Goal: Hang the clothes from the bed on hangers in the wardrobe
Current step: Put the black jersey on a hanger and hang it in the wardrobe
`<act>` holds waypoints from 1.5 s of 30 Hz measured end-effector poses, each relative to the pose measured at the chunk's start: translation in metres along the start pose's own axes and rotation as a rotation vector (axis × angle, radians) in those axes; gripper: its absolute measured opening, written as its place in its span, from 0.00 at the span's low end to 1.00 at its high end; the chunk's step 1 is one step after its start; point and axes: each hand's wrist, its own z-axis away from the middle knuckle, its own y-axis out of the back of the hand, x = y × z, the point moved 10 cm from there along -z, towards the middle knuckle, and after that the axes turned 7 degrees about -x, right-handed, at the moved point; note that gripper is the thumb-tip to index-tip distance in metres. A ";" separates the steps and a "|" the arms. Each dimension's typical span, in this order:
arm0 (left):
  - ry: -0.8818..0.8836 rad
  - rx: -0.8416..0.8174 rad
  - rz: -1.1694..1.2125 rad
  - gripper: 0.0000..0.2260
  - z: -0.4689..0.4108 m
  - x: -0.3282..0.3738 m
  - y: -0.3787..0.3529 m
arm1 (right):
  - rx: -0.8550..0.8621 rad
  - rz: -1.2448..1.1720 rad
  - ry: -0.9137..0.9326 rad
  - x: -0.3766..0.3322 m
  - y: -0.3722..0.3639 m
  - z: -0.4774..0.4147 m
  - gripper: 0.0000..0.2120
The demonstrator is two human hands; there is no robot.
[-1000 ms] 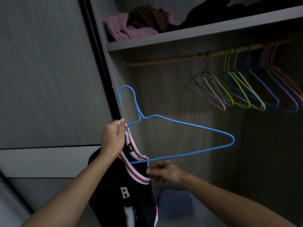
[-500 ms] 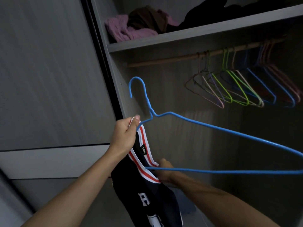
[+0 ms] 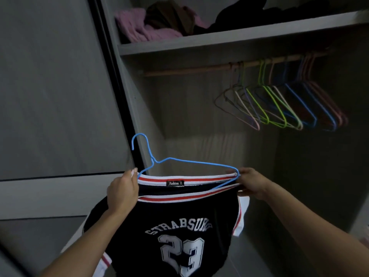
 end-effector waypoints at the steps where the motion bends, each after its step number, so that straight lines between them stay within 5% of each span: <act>1: -0.006 -0.006 0.007 0.14 0.001 0.003 -0.003 | 0.089 0.125 0.083 -0.011 0.008 0.005 0.12; 5: 0.043 -0.082 0.181 0.20 -0.001 0.021 -0.017 | 0.266 0.787 0.231 -0.048 0.003 0.027 0.25; 7: 0.082 -0.124 0.295 0.23 -0.002 0.032 -0.023 | 0.300 0.887 0.194 -0.051 0.004 0.029 0.25; 11: 0.014 -0.182 0.407 0.24 -0.006 0.041 -0.031 | 0.222 0.854 0.138 -0.037 0.009 0.020 0.20; 14: -0.120 -0.266 0.463 0.23 -0.004 0.050 -0.035 | 0.183 0.583 0.033 -0.022 0.034 0.013 0.16; 20: -0.255 -0.379 0.047 0.20 0.012 0.078 -0.055 | 0.197 0.722 0.157 -0.055 0.014 0.012 0.13; 23: -0.245 -0.555 0.358 0.16 0.014 0.093 -0.064 | 0.074 0.753 0.270 -0.065 -0.034 0.016 0.07; 27: -0.210 -0.677 0.592 0.07 0.015 0.108 -0.058 | 0.078 1.077 0.465 -0.069 -0.071 0.027 0.15; 32: -0.280 -0.606 0.472 0.08 0.005 0.079 -0.047 | 0.316 1.279 0.544 -0.084 -0.060 0.042 0.18; 37: -0.132 -0.490 0.376 0.12 0.002 0.014 -0.033 | 0.538 1.351 0.493 -0.097 -0.019 0.055 0.19; 40: -0.142 -0.520 0.439 0.09 0.009 0.027 -0.040 | 0.515 1.425 0.622 -0.098 -0.038 0.054 0.21; 45: -0.249 -0.578 0.536 0.03 0.019 0.049 -0.044 | 0.328 1.213 0.537 -0.087 -0.038 0.047 0.10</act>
